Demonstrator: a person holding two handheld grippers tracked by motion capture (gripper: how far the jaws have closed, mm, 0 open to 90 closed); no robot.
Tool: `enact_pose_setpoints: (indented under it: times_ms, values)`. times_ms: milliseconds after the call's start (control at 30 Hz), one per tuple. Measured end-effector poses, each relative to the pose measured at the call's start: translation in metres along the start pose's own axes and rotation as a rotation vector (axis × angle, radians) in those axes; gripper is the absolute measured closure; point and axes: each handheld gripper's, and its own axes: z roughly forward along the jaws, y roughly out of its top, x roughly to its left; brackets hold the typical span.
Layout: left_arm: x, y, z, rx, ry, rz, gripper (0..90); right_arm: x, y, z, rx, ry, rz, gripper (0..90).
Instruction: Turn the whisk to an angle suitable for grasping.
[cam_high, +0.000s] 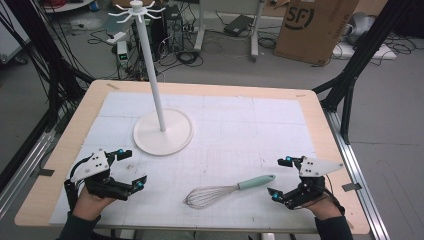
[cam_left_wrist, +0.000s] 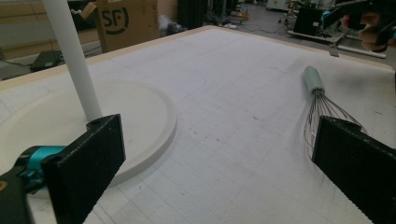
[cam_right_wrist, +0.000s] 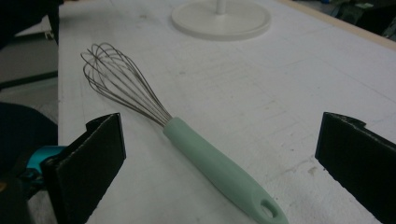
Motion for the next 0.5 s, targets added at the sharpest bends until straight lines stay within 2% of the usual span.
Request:
enact_pose_setpoints:
  times_ms: [133, 333, 400, 433, 500]
  values:
    - [0.0, -0.001, 0.002, 0.011, 0.0, 0.001, 3.1, -0.006, 0.005, 0.003, 0.051, 0.016, -0.005, 0.5]
    - [0.0, -0.001, 0.003, 0.017, -0.005, 0.002, 3.2, -0.005, 0.009, 0.009, 0.093, 0.05, -0.027, 0.5]
    - [-0.001, -0.001, 0.003, 0.018, -0.004, 0.004, 3.1, -0.004, 0.009, 0.013, 0.115, 0.056, -0.042, 0.5]
    - [-0.001, -0.001, 0.003, 0.019, -0.005, 0.006, 3.2, -0.003, 0.01, 0.019, 0.148, 0.064, -0.055, 0.5]
    - [-0.001, -0.002, 0.003, 0.019, -0.005, 0.003, 3.2, -0.003, 0.01, 0.021, 0.164, 0.067, -0.064, 0.5]
